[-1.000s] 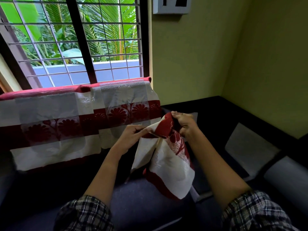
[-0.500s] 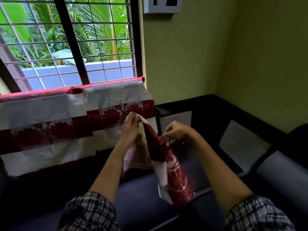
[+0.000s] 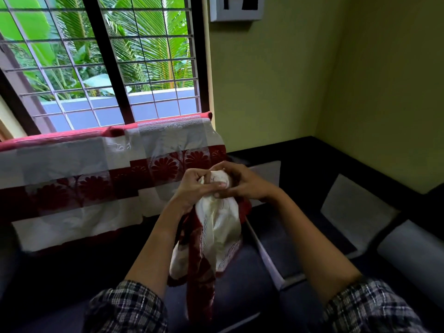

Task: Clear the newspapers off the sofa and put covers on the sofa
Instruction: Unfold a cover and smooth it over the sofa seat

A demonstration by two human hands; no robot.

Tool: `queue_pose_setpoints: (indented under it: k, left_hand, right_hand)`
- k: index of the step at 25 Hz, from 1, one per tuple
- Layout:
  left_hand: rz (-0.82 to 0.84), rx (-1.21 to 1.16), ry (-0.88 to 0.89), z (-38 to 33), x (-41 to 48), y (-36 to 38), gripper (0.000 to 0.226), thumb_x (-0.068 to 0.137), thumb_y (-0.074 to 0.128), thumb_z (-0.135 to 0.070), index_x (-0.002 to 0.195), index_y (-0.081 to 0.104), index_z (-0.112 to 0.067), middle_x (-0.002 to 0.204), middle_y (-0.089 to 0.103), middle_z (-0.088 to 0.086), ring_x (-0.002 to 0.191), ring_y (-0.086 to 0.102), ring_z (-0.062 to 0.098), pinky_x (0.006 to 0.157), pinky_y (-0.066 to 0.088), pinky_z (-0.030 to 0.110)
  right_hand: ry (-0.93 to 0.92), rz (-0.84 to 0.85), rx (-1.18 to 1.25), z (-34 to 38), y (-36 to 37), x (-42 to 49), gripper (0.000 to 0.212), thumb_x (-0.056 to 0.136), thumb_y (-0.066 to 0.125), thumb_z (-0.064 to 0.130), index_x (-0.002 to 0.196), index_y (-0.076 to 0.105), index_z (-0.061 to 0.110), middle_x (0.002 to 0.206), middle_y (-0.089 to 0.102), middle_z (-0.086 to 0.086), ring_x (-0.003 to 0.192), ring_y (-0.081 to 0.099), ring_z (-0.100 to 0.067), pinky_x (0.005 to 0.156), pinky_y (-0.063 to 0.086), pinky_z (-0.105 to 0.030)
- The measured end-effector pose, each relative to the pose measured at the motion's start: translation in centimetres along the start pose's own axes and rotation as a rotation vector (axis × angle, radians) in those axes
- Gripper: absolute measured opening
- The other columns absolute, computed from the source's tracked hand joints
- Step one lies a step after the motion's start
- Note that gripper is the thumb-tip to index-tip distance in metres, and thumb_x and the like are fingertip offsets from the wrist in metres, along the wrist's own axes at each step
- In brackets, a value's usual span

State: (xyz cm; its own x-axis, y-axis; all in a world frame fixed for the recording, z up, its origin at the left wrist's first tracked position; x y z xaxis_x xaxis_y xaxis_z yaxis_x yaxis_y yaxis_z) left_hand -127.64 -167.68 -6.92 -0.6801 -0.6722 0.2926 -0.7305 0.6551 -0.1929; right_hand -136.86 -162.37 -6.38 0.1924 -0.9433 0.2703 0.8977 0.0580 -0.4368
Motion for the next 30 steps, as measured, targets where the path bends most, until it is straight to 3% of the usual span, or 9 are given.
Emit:
queue_pose_setpoints:
  k: [4,8,12,15,18,21,25,29,30]
  left_hand:
    - [-0.319,-0.114,0.047,-0.5,-0.9,-4.1,0.045,0.065,0.078,-0.005,0.042,0.043,-0.022,0.051,0.047,-0.007,0.054,0.045,0.013,0.055,0.038,0.023]
    - [-0.561,-0.198,0.028,0.1,-2.5,-5.7,0.027,0.074,0.074,-0.012,0.070,0.048,-0.018,0.066,0.055,-0.012,0.065,0.052,0.007,0.063,0.043,0.021]
    - [-0.138,0.375,-0.106,1.3,-2.8,0.4,0.085,0.047,0.086,-0.042,0.118,0.041,-0.026,0.105,0.053,-0.008,0.095,0.053,0.005,0.082,0.044,0.018]
    - [0.090,0.293,-0.186,1.2,-3.8,5.6,0.031,0.077,0.074,-0.017,0.100,0.058,-0.027,0.094,0.063,-0.010,0.087,0.061,0.001,0.076,0.048,0.015]
    - [-0.042,0.035,-0.230,0.5,-4.6,6.0,0.018,0.089,0.060,-0.015,0.100,0.059,-0.029,0.094,0.065,-0.009,0.084,0.064,0.000,0.071,0.051,0.012]
    - [-0.146,-0.049,-0.242,0.0,-5.8,5.5,0.011,0.088,0.061,-0.017,0.089,0.065,-0.028,0.085,0.068,-0.010,0.078,0.067,0.001,0.067,0.051,0.012]
    - [-0.448,-0.058,-0.201,-0.9,-8.1,3.3,0.017,0.089,0.060,-0.016,0.078,0.059,-0.029,0.077,0.061,-0.012,0.060,0.060,-0.014,0.066,0.047,0.013]
    - [-0.644,0.015,-0.203,-1.5,-11.5,0.5,0.013,0.081,0.069,-0.013,0.091,0.063,-0.019,0.090,0.066,0.001,0.091,0.067,0.011,0.070,0.046,0.016]
    - [-0.705,0.148,-0.228,-1.8,-12.9,0.0,0.034,0.076,0.074,-0.013,0.107,0.060,-0.013,0.107,0.064,0.010,0.107,0.061,0.023,0.078,0.043,0.019]
  right_hand:
    - [0.263,-0.019,-0.116,-5.4,-2.3,-2.2,0.007,0.077,0.072,0.001,0.076,0.065,0.000,0.064,0.059,0.007,0.059,0.052,-0.004,0.057,0.042,-0.020]
    - [0.470,-0.165,-0.139,-8.2,-4.9,-4.6,0.011,0.089,0.056,-0.005,0.084,0.061,0.003,0.059,0.059,0.007,0.043,0.052,0.009,0.051,0.044,-0.011]
    - [0.120,-0.227,-0.159,-1.5,-3.7,-2.6,0.015,0.085,0.052,-0.011,0.082,0.060,0.001,0.068,0.054,0.005,0.057,0.052,0.009,0.058,0.041,-0.009]
    - [-0.065,-0.179,-0.279,2.1,-1.3,-1.6,0.011,0.073,0.066,0.000,0.083,0.064,0.005,0.073,0.060,0.004,0.065,0.052,-0.001,0.063,0.041,-0.019]
    - [0.029,-0.285,-0.024,1.4,-1.8,-3.7,0.036,0.068,0.081,0.018,0.098,0.063,0.016,0.093,0.067,0.003,0.084,0.063,-0.009,0.077,0.051,-0.022]
    - [0.135,0.042,0.125,-1.0,1.4,-6.1,0.033,0.076,0.075,0.011,0.106,0.063,0.018,0.100,0.069,0.004,0.097,0.066,-0.013,0.084,0.052,-0.024]
    - [0.319,-0.156,0.035,-7.1,1.0,-8.8,0.025,0.081,0.068,0.000,0.105,0.065,0.003,0.096,0.068,-0.009,0.087,0.064,-0.016,0.083,0.054,-0.036]
    - [0.519,-0.378,-0.204,-8.7,-0.1,-12.5,0.028,0.079,0.059,-0.006,0.065,0.059,0.018,0.063,0.059,0.002,0.063,0.056,-0.005,0.056,0.044,-0.021]
    - [0.491,-0.442,-0.250,-7.2,0.2,-12.7,0.028,0.078,0.055,-0.008,0.063,0.057,0.016,0.063,0.057,0.001,0.066,0.054,-0.010,0.055,0.041,-0.022]
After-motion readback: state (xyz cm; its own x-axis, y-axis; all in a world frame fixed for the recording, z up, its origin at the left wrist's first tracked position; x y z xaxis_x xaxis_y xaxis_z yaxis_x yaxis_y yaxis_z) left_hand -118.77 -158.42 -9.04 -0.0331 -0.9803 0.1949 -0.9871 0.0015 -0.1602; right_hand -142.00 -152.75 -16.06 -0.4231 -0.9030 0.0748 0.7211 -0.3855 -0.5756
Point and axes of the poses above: each hand's wrist, its own x-axis towards the middle knuckle, its own y-axis out of the palm, z = x × y, the point moved 7 cm from there along x, towards the middle knuckle
